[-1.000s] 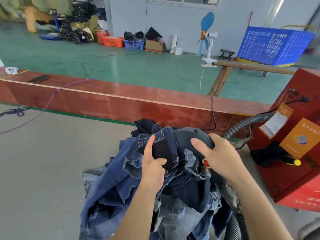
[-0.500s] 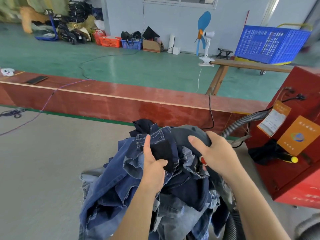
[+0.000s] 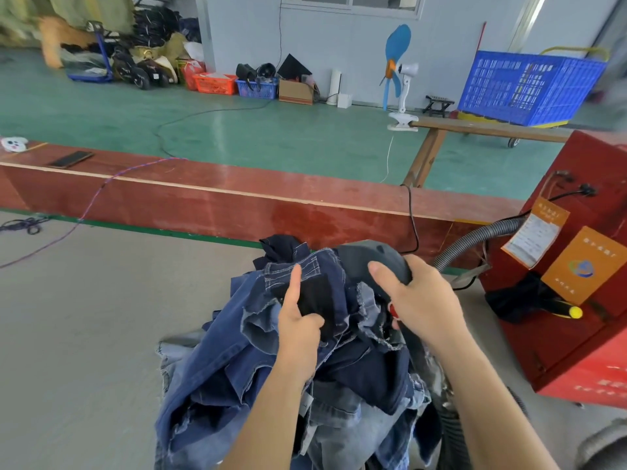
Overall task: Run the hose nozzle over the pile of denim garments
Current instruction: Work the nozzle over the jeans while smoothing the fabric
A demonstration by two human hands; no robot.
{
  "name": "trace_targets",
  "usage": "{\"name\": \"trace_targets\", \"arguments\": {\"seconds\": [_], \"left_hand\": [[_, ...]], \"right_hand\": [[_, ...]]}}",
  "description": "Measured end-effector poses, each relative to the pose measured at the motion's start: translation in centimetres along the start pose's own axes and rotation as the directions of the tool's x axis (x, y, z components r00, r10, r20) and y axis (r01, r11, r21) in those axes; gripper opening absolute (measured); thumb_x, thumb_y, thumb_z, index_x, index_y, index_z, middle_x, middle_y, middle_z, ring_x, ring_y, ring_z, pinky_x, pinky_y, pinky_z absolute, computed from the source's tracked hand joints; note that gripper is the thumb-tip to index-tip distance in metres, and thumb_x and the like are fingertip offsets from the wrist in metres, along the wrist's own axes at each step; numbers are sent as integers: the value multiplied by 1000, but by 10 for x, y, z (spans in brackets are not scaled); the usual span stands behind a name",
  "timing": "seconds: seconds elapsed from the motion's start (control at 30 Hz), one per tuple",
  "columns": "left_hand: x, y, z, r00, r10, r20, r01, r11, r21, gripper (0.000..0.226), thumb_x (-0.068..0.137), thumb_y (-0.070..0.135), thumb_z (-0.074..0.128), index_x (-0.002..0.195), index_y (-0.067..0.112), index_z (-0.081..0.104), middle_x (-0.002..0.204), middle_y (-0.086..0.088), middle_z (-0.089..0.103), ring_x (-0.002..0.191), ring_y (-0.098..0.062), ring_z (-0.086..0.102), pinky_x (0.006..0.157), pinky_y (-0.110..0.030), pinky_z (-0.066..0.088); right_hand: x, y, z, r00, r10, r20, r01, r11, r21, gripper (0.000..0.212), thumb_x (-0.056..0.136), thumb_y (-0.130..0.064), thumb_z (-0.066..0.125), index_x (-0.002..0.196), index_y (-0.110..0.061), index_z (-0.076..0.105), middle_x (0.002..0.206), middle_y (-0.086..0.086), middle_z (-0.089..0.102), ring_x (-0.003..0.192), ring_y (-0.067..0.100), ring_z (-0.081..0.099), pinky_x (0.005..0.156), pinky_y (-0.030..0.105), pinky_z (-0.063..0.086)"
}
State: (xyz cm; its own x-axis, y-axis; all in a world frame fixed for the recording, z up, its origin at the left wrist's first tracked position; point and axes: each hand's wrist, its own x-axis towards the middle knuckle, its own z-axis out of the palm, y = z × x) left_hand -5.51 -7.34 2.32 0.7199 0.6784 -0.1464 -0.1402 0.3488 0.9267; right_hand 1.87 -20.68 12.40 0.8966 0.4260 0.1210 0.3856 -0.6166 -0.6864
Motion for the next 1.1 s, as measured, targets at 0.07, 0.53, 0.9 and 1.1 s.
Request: {"name": "trace_targets", "arguments": {"seconds": [0.07,0.53,0.9,1.1], "left_hand": [[2,4,1,996,-52,-74,40,986,-160,69,85,-22,47,138,22,53,109,-3,69,95,-21,56,88,-39,45],[-8,11,7,997,-58,59,69,979,-194,74,88,-23,43,128,38,49,101,6,74,93,-12,69,88,-30,54],[-4,11,6,995,-95,43,104,932,-347,79,86,-27,36,142,28,44,106,-3,71,89,-21,69,81,-36,57],[-7,8,11,993,-89,83,111,941,-321,79,85,-29,34,141,26,44,102,-2,73,87,-17,71,74,-31,59]], "right_hand": [[-3,2,-3,998,-10,57,7,999,39,36,87,-59,51,81,-24,50,55,-6,58,46,12,60,51,29,42],[-4,-4,14,987,12,159,15,985,-169,37,89,-60,49,79,-25,44,58,-7,57,55,11,58,50,27,35],[-12,4,2,950,34,310,-16,998,-60,38,87,-58,54,81,-20,52,44,-7,55,42,14,60,53,29,42],[-7,-4,17,983,9,185,16,991,-131,37,88,-61,49,80,-25,46,62,-7,58,60,15,61,57,30,43]]}}
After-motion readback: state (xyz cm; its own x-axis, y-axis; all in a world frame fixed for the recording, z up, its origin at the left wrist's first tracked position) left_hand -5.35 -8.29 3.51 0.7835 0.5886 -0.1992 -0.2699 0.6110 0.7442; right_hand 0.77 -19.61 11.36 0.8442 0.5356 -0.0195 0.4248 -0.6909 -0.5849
